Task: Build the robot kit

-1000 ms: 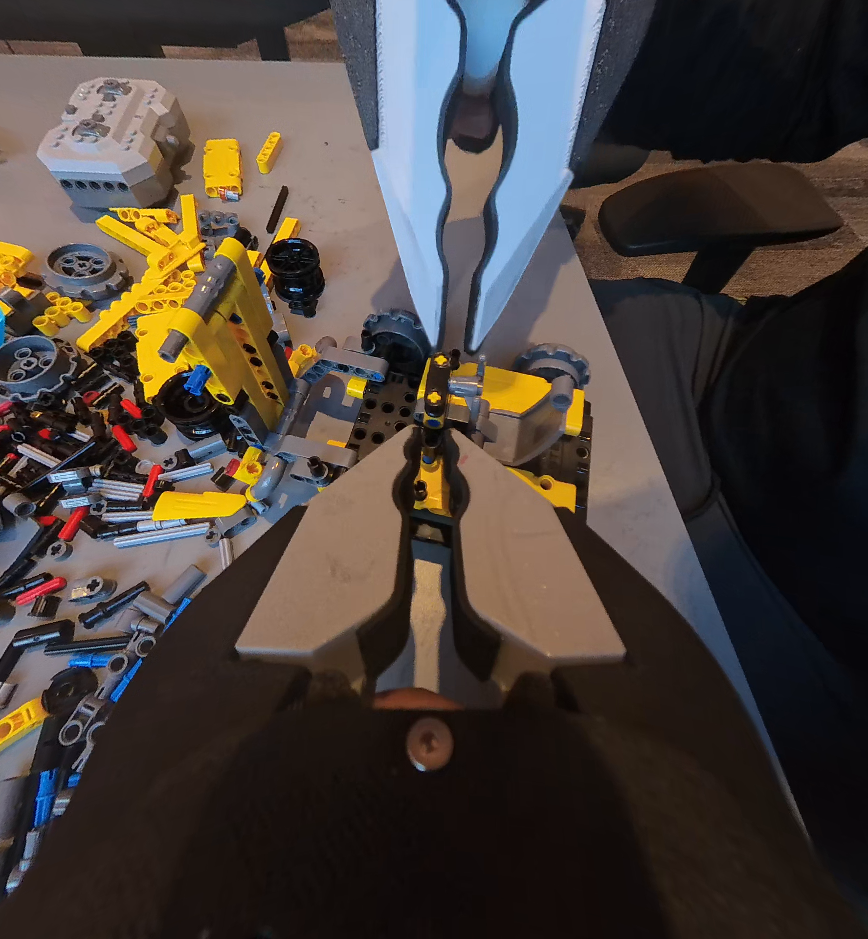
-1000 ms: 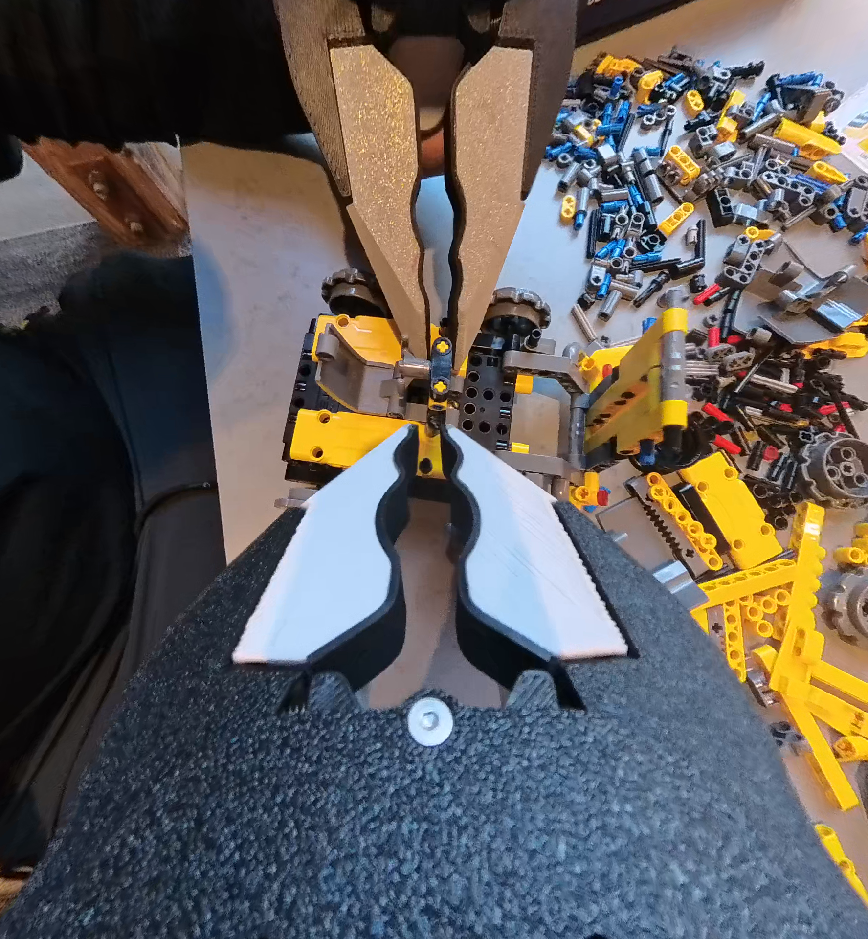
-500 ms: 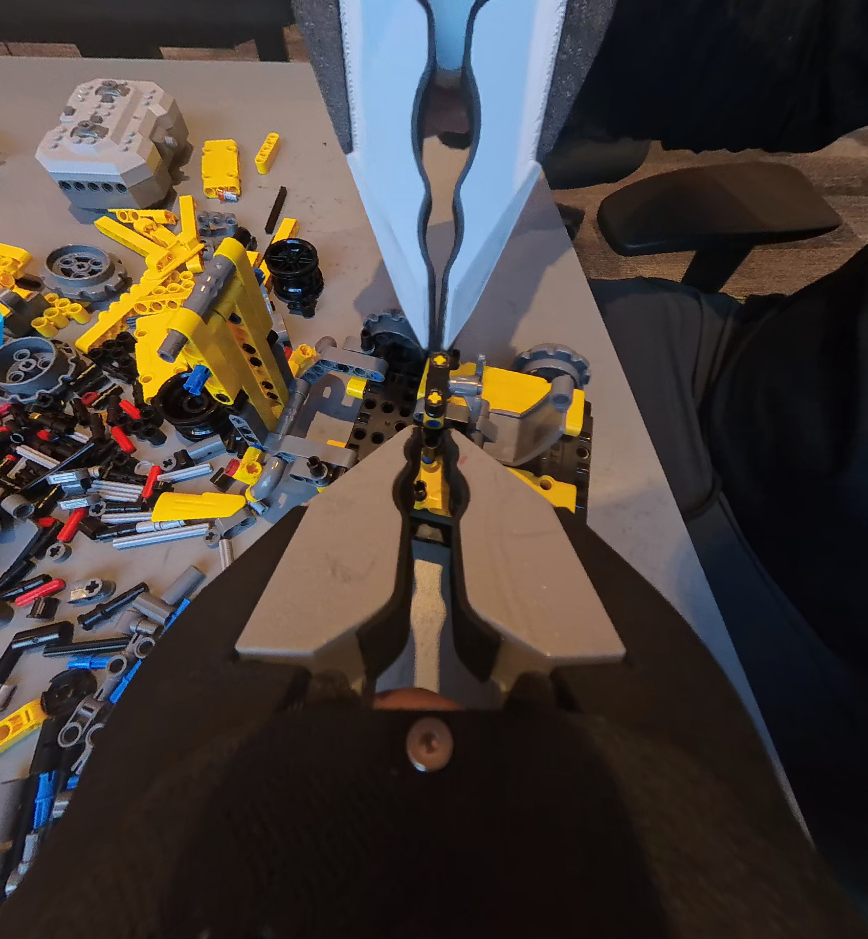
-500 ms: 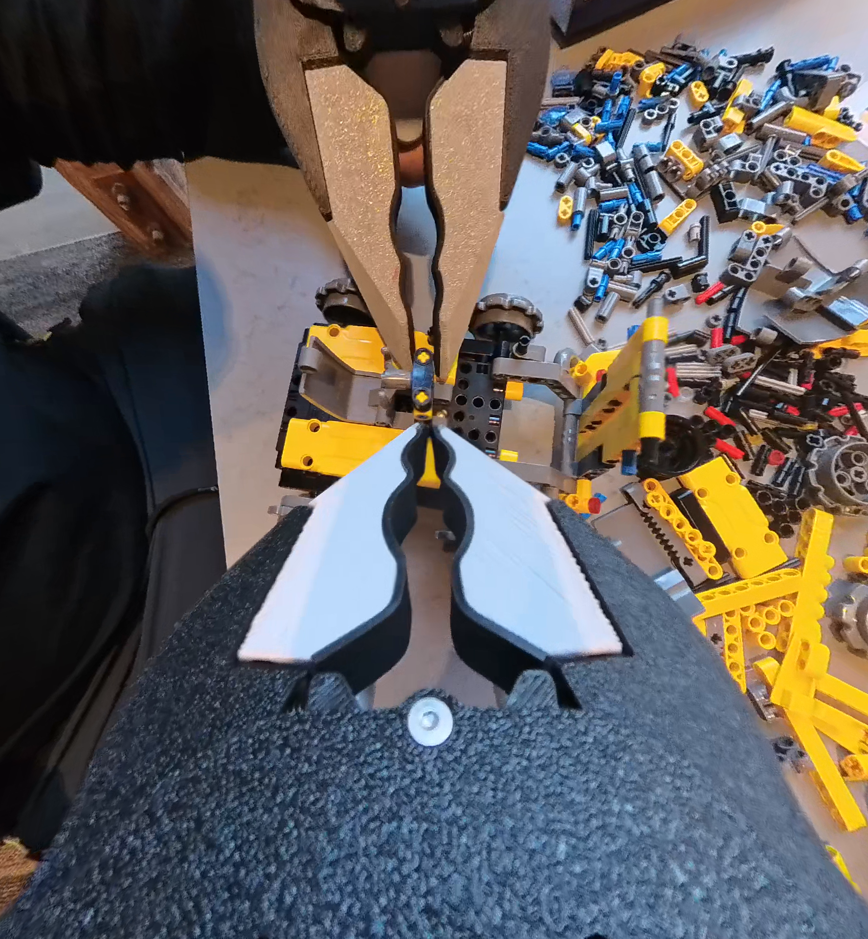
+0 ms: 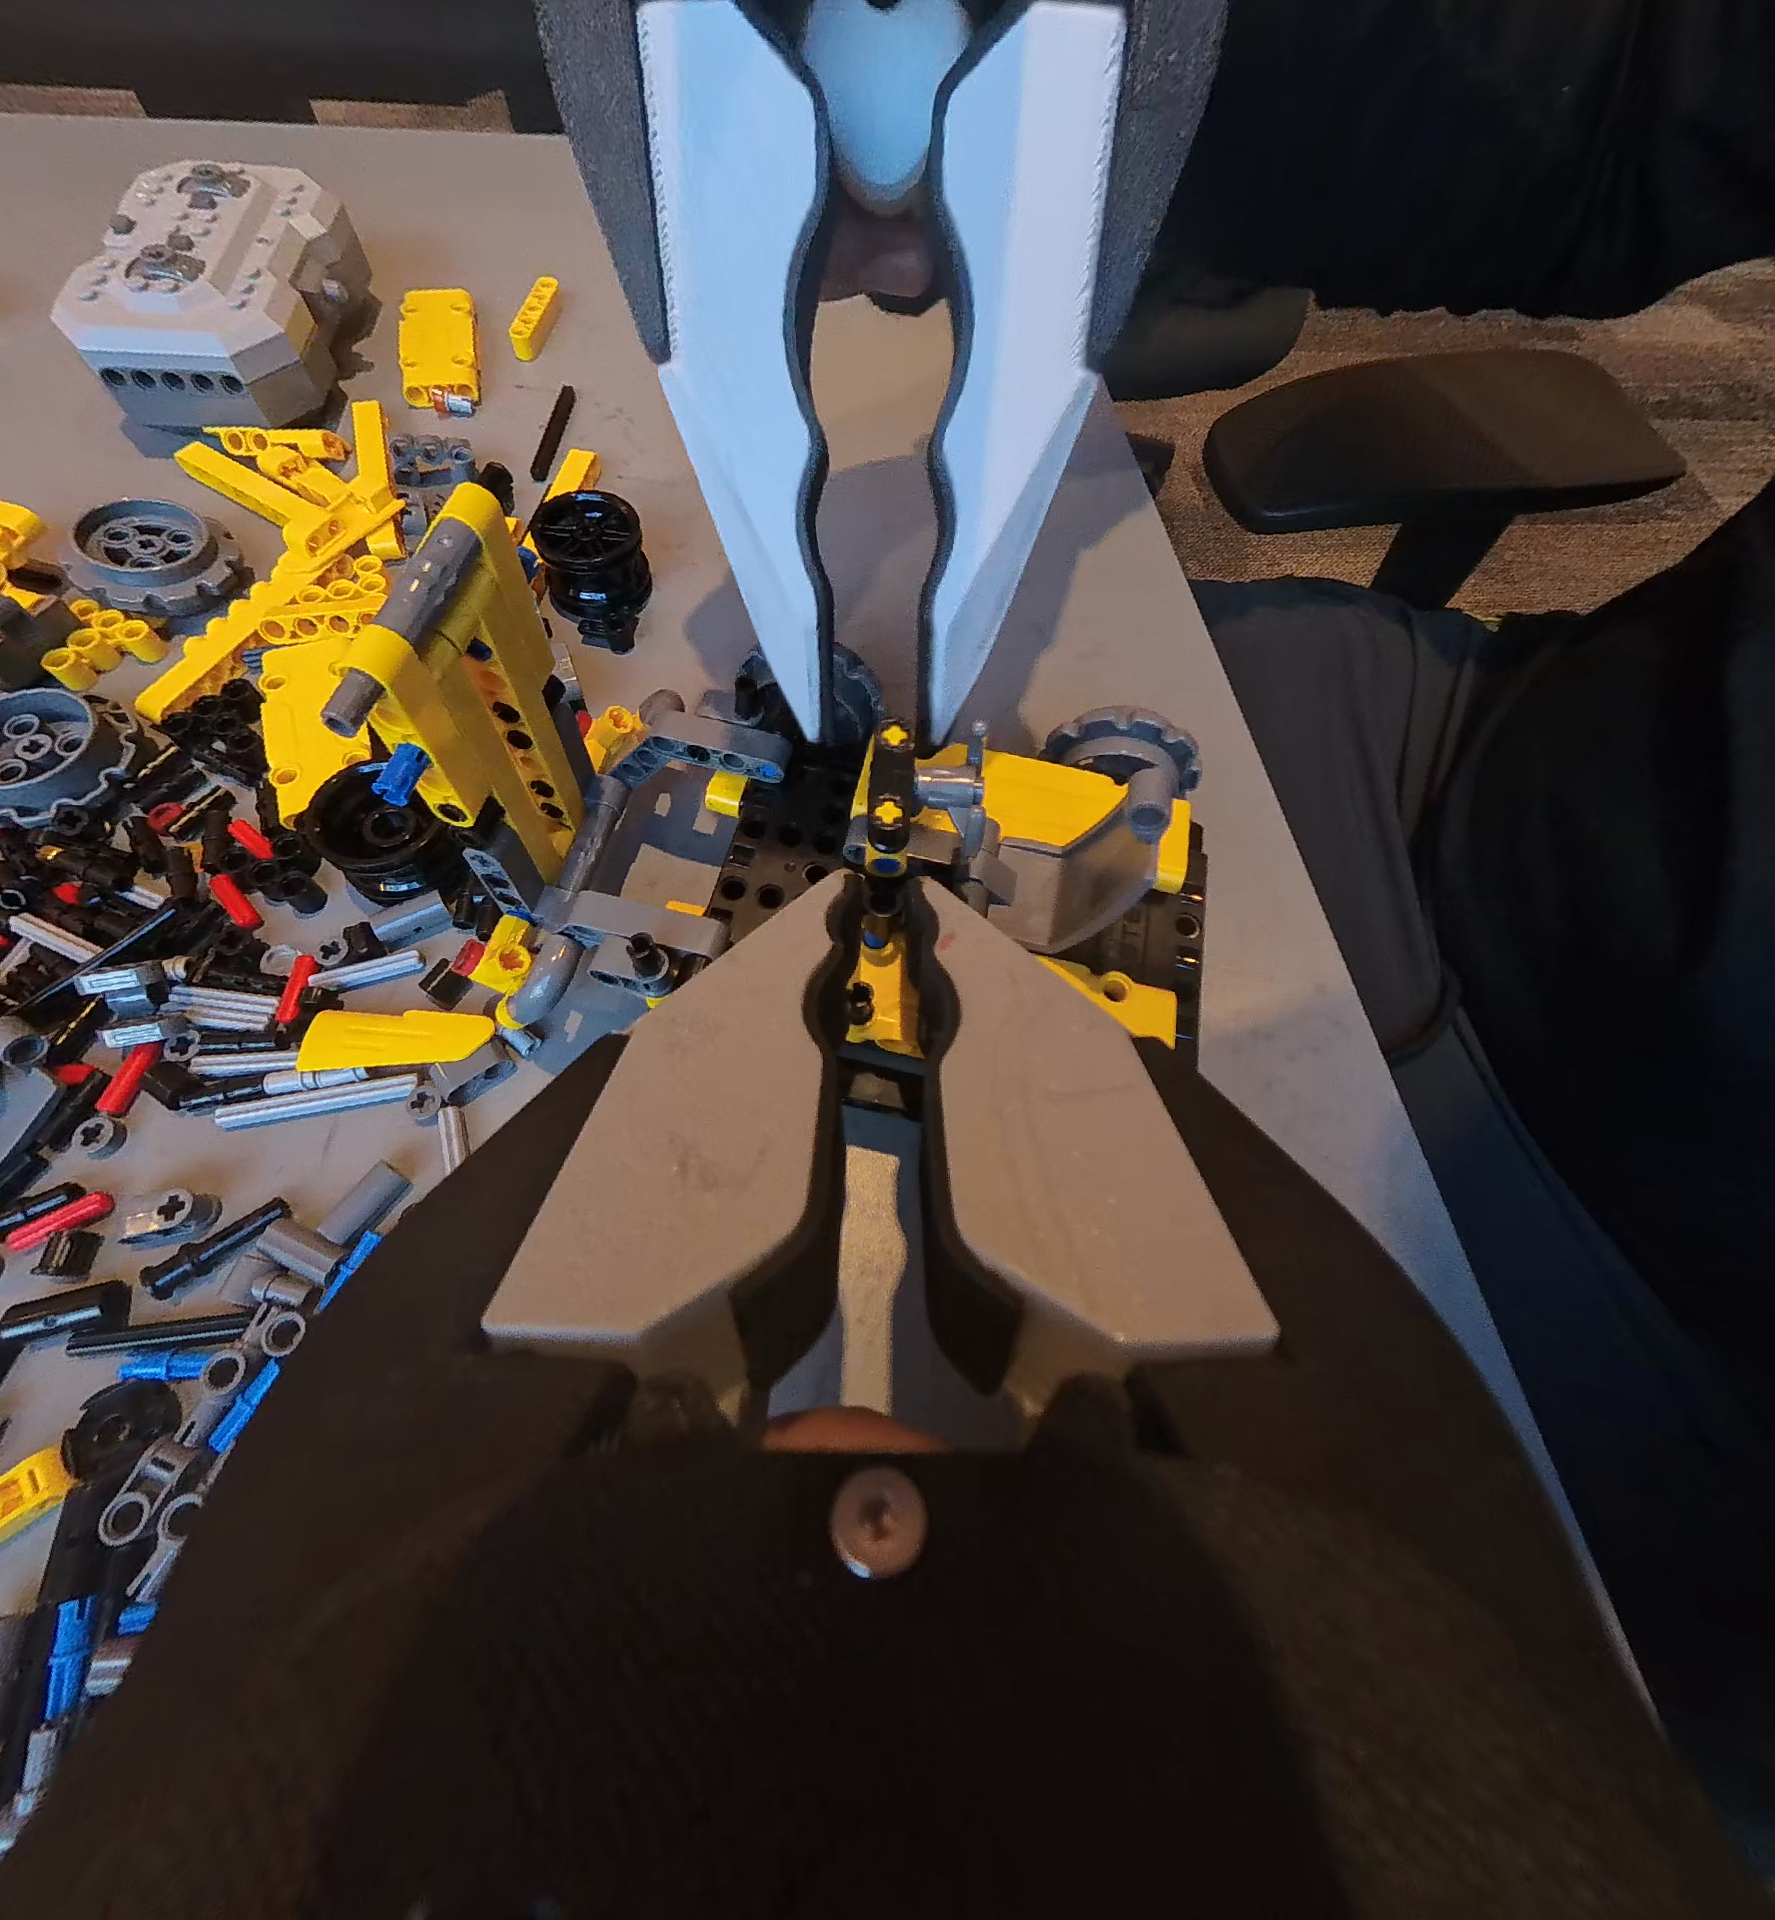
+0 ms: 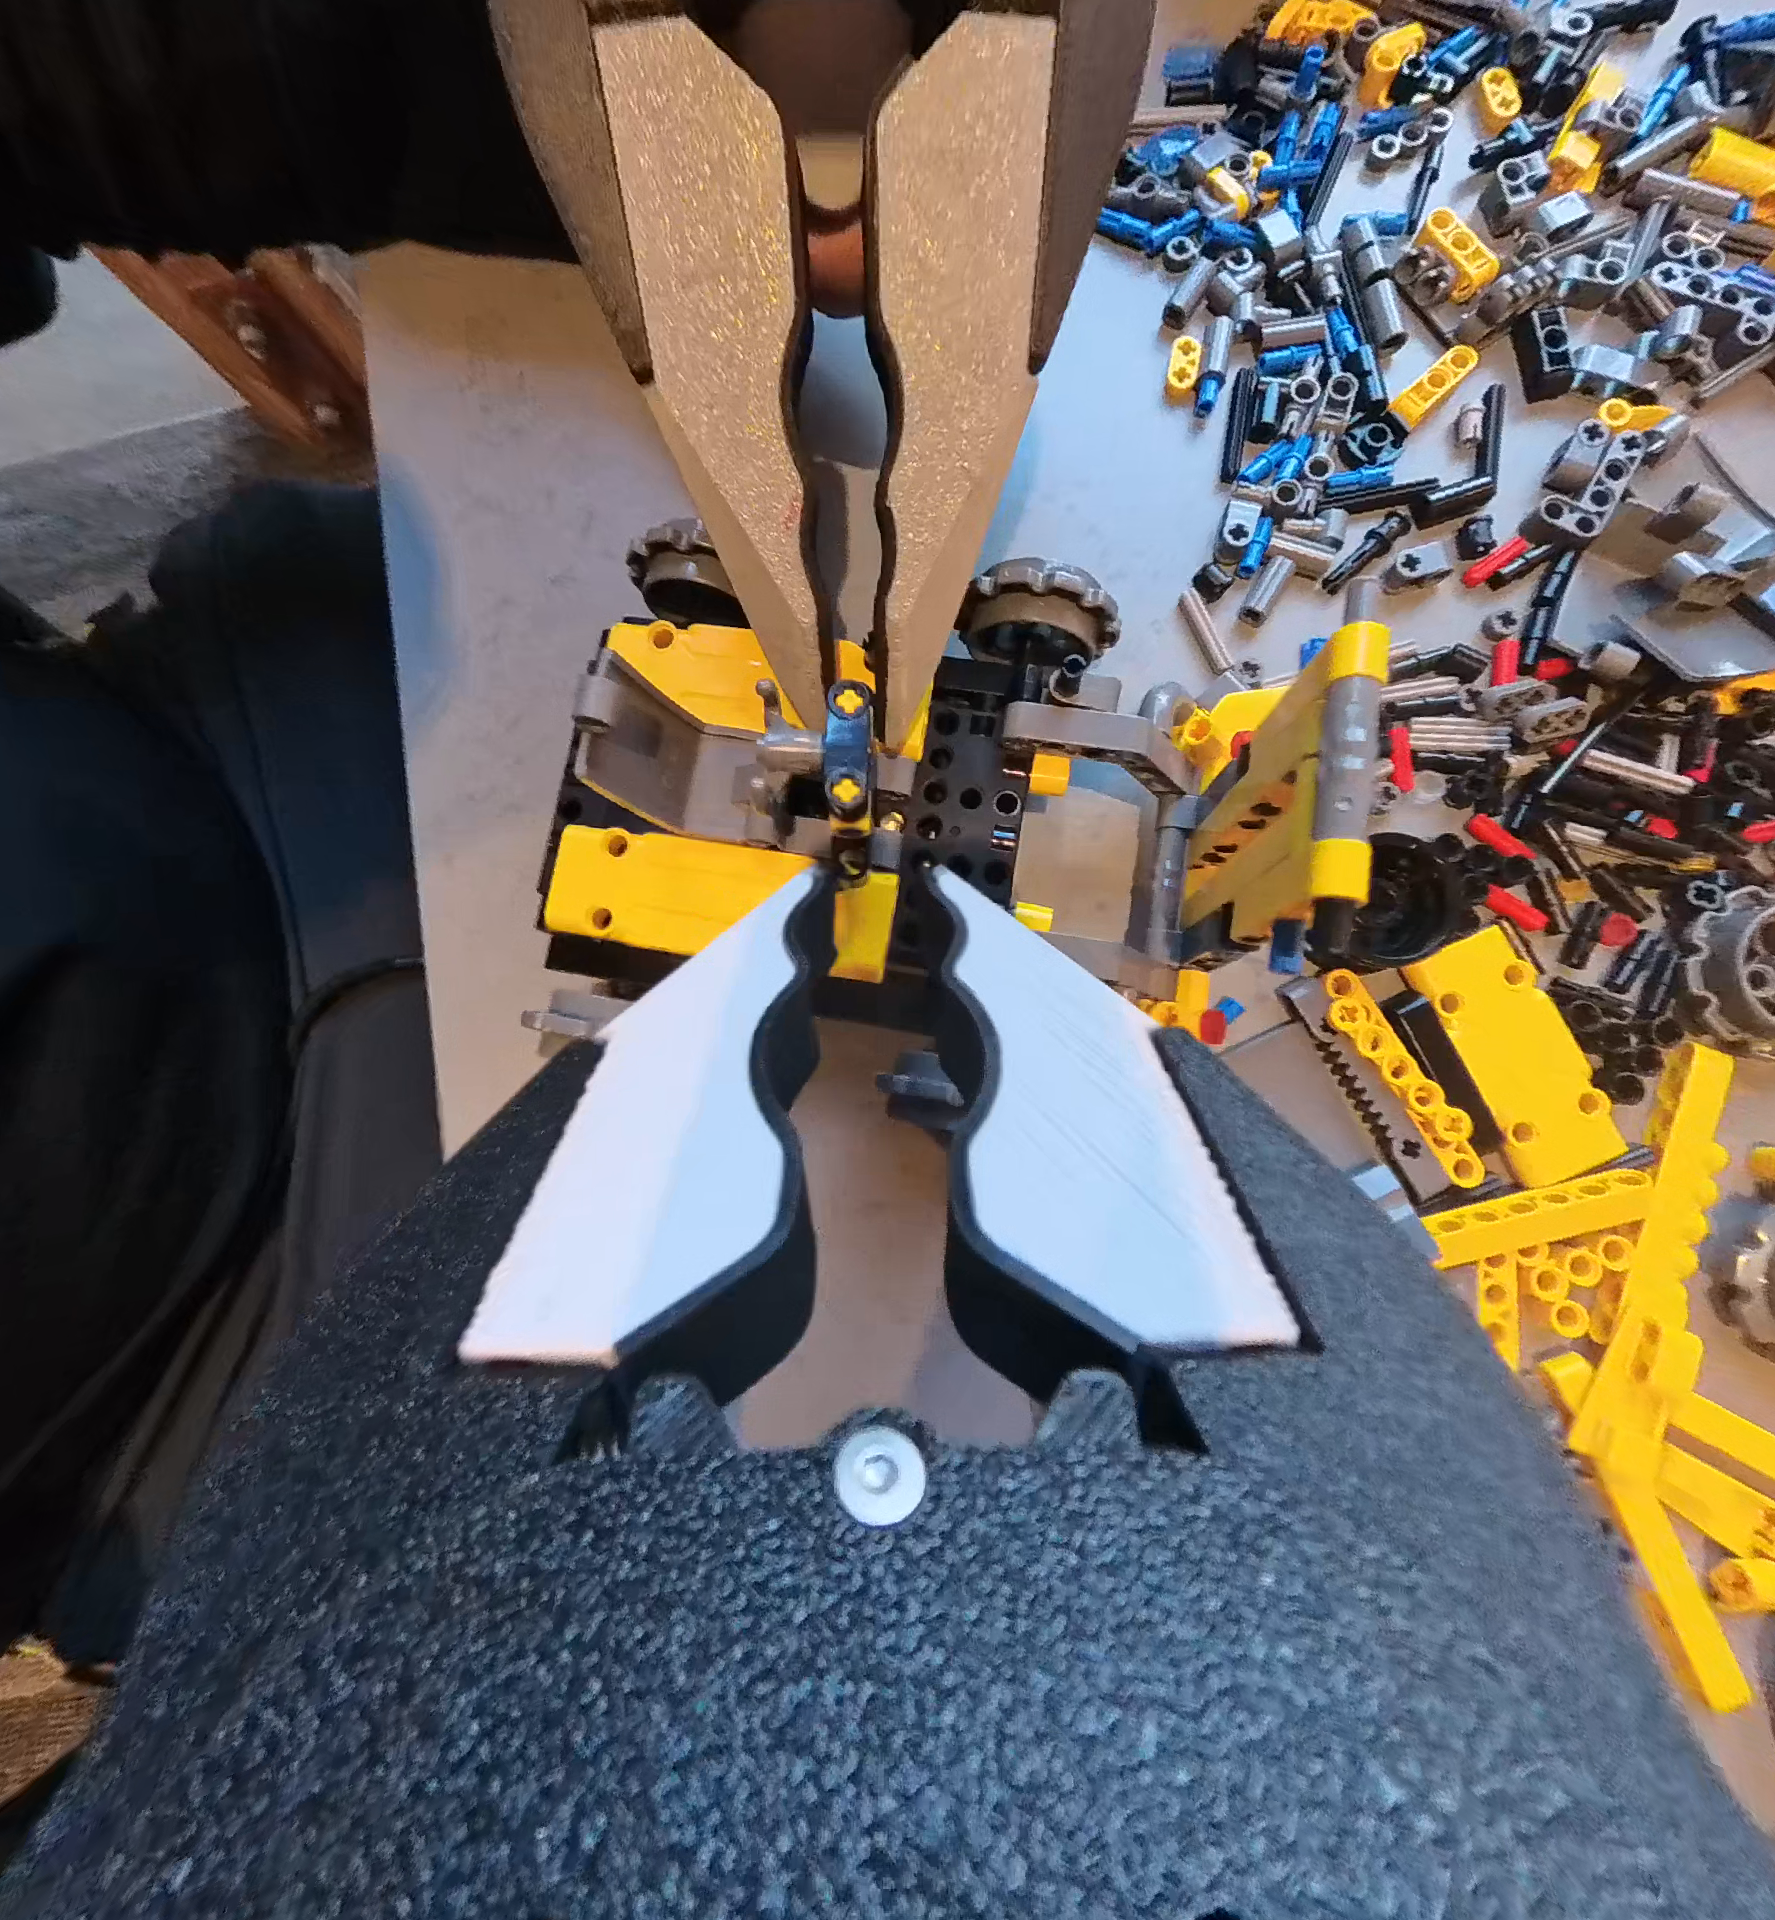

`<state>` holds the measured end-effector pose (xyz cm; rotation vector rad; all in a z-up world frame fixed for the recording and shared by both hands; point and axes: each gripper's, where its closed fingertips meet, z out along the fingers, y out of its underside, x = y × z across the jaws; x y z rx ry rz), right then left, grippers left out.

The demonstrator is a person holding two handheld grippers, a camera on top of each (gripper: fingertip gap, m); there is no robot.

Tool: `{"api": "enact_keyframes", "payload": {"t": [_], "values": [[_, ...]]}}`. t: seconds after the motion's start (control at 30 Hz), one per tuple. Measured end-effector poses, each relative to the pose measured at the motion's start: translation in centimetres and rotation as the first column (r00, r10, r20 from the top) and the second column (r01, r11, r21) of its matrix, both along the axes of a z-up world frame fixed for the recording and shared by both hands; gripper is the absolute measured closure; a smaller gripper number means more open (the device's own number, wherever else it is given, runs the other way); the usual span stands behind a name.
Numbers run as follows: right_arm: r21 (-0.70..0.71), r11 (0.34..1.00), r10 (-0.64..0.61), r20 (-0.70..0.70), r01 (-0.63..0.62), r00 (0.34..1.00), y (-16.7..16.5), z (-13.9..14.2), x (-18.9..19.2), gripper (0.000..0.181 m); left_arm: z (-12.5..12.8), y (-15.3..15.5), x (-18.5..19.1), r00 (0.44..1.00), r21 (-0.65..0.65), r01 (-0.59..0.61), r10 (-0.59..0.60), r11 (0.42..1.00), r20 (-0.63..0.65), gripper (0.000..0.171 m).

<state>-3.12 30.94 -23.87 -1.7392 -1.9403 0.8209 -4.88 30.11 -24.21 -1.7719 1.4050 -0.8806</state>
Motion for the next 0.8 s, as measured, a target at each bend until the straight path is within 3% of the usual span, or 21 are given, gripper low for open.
{"api": "enact_keyframes", "payload": {"t": [0.13, 0.53, 0.8], "values": [[-0.021, 0.999, 0.030, -0.004, -0.030, 1.000, -0.3, -0.1, -0.1, 0.175, 0.0, 0.0, 0.0, 1.000, -0.003, 0.000, 0.000, 1.000, 0.004, 0.168], [-0.009, 0.999, 0.048, 0.045, -0.048, 0.998, -0.9, -0.3, 0.0, 0.176, -0.1, 0.0, 0.0, 1.000, 0.003, 0.005, -0.005, 1.000, -0.001, 0.167], [0.053, 0.998, 0.028, 0.156, -0.037, 0.987, -1.0, -0.5, 0.0, 0.176, -0.3, -0.1, -0.1, 1.000, 0.013, -0.002, 0.002, 1.000, -0.017, 0.167]]}}
